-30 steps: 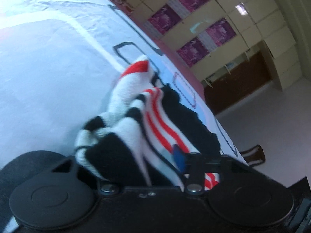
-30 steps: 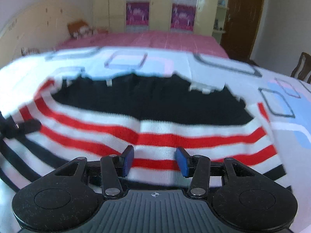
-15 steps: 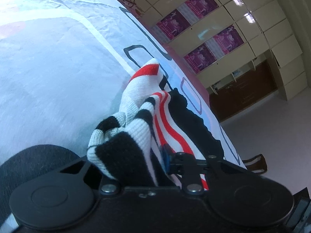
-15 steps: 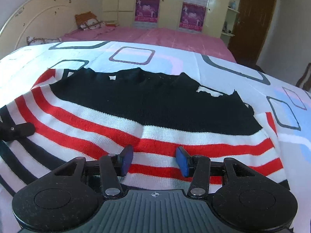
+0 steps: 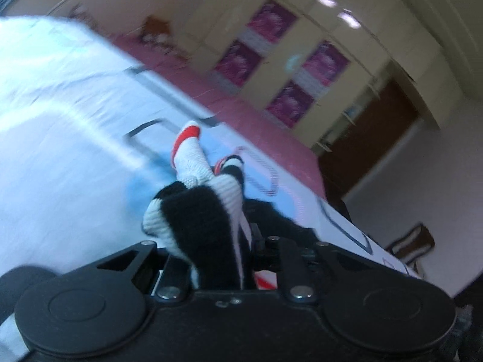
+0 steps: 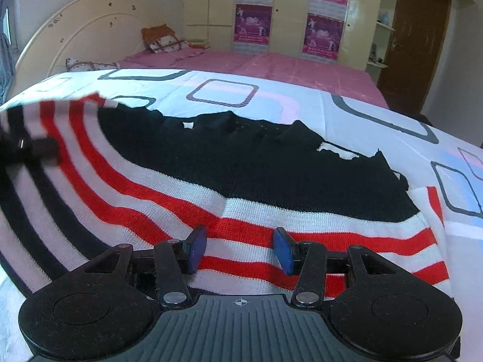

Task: Fold small clothes

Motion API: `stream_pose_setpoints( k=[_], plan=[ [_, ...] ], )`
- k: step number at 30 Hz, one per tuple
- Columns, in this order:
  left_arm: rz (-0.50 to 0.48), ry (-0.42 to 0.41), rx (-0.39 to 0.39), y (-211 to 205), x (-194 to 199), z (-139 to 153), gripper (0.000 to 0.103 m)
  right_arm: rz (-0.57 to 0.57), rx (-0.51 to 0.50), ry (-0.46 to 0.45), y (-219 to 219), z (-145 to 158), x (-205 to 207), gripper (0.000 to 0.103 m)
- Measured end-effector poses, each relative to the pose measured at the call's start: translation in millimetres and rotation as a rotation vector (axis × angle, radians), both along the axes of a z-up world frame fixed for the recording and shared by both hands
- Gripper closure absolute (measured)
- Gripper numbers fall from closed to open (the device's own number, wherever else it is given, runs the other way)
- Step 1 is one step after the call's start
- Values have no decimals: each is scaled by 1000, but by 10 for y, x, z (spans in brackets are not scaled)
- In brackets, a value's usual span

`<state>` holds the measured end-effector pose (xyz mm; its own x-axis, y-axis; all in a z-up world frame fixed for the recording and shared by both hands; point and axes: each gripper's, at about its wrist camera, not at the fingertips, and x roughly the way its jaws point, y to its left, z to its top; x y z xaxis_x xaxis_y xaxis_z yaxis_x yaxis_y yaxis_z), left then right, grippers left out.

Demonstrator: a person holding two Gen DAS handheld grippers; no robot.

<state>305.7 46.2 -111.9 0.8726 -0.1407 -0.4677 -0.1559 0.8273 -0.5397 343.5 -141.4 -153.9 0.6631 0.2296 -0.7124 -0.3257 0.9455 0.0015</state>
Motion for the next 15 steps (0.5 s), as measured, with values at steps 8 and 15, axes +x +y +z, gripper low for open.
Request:
stream_pose_setpoints(
  k=[8,15],
  plan=[
    [-246,-93,151,-942,158,368,86,-94,129,-13,-656,249,-71,55],
    [-495,-104,302,-1971,120,64,86,-257,139,-23,-1589,310,-297,55]
  ],
)
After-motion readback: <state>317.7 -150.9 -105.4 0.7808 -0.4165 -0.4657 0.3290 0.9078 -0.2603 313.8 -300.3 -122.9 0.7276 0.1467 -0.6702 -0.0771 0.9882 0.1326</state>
